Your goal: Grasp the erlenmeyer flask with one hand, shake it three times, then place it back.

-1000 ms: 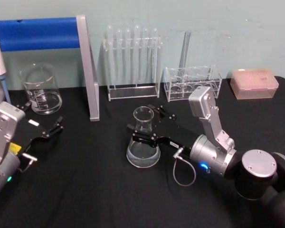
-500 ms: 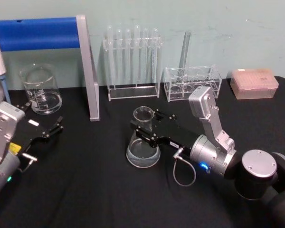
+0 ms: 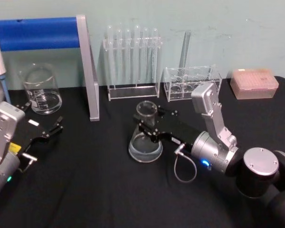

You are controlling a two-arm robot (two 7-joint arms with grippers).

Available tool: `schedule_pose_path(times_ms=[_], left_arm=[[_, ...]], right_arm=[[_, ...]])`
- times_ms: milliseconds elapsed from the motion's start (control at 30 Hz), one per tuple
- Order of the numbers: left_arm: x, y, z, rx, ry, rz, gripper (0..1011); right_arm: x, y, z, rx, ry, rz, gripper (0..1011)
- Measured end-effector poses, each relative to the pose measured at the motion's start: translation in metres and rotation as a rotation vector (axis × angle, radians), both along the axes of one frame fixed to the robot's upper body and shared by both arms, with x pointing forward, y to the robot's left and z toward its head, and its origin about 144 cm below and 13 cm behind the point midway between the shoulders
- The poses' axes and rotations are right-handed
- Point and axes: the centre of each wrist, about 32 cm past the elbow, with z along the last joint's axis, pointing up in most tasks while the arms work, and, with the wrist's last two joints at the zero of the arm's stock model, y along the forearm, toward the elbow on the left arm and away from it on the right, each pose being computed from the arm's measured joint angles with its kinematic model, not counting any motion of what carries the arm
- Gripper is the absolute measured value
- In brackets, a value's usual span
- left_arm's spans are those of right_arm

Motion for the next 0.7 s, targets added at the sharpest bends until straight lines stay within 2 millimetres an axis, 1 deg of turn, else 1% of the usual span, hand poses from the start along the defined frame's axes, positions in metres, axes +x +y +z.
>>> schedule_pose_path(times_ms=[67,100,133,300,333,500,533,633,700], left_arm=[[0.0,0.0,0.0,0.0,0.0,0.0,1001],[0.0,0.0,0.0,0.0,0.0,0.0,1001],[0.0,0.0,0.0,0.0,0.0,0.0,1001],[0.0,0.0,0.0,0.0,0.0,0.0,1000],[0.0,0.0,0.0,0.0,0.0,0.0,1001],[0.0,0.0,0.0,0.0,0.0,0.0,1001],[0.0,0.0,0.0,0.0,0.0,0.0,1001],[0.0,0.0,0.0,0.0,0.0,0.0,1001],[0.0,0.0,0.0,0.0,0.0,0.0,1001]], right_arm=[[0.0,0.0,0.004,0.003,-0.006,-0.015,450],[-0.001,0.0,0.009,0.003,-0.015,-0.03,450],[-0.001,0.0,0.009,0.003,-0.015,-0.03,450],[-0.006,-0.001,0.031,0.01,-0.038,-0.086,450],[-0.006,-0.001,0.031,0.01,-0.038,-0.086,450],[-0.015,-0.002,0.054,0.02,-0.054,-0.123,450],[-0.015,-0.002,0.054,0.02,-0.054,-0.123,450],[-0.021,-0.003,0.066,0.027,-0.072,-0.136,450],[-0.023,-0.003,0.07,0.029,-0.081,-0.141,450]])
